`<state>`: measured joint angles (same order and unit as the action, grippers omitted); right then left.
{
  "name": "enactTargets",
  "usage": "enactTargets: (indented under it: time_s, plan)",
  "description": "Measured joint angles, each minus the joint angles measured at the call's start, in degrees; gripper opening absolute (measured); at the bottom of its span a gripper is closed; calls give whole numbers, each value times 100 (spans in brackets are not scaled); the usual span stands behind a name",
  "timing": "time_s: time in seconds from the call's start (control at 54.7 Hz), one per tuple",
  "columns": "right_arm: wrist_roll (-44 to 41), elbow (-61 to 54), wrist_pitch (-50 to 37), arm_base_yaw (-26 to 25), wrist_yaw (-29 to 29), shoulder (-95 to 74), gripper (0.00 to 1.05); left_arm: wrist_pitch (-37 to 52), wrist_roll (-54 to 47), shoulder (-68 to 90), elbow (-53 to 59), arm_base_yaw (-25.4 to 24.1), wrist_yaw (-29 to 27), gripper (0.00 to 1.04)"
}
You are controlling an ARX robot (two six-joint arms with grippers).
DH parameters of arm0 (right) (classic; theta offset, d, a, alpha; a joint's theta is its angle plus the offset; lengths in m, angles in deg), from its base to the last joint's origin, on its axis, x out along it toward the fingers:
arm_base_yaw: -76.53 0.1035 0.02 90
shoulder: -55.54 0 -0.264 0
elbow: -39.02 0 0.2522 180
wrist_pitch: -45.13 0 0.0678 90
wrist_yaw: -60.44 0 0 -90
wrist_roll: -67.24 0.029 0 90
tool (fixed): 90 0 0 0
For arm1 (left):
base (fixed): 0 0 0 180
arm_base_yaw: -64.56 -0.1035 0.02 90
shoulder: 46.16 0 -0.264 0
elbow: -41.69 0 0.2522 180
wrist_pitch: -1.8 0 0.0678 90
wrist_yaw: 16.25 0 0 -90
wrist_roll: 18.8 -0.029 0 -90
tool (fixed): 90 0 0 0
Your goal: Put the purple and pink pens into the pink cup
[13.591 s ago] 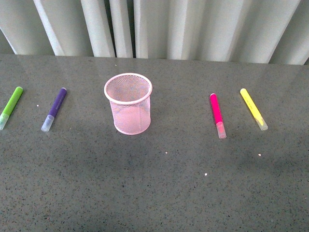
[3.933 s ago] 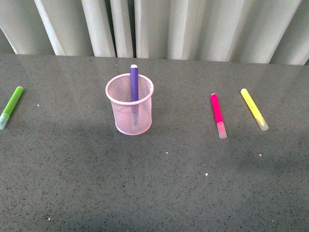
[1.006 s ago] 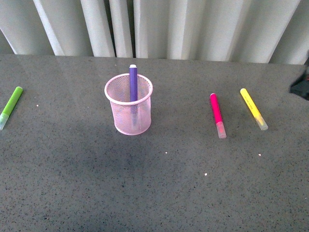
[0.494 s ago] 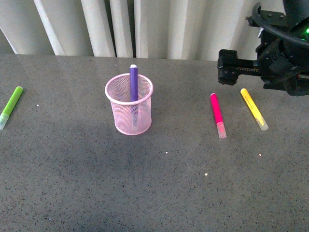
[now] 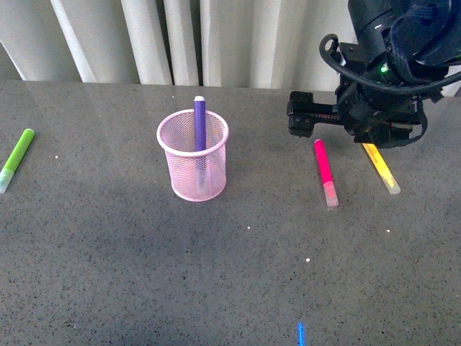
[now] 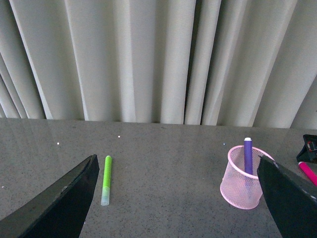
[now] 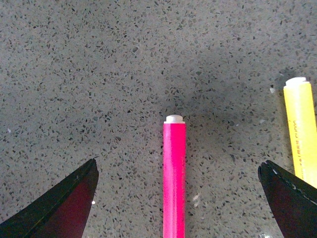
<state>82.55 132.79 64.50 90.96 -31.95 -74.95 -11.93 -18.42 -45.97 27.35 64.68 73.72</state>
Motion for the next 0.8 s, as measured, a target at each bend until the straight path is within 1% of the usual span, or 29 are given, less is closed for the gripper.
enactTargets:
  time_s: [0.402,0.622,0.695,0.805]
  plan:
    - [59,754,236,-9,20,-782,98,0,2,0,0,0,-2,98]
    - [92,927,306,-7,94,-903,98,0,2,0,0,0,-2,98]
    - [107,935,308,-4,79,-918,90,0,2,0,0,0,0,98]
    - [151,957,367,-4,77,-938,74,0,0,0,0,0,-2,98]
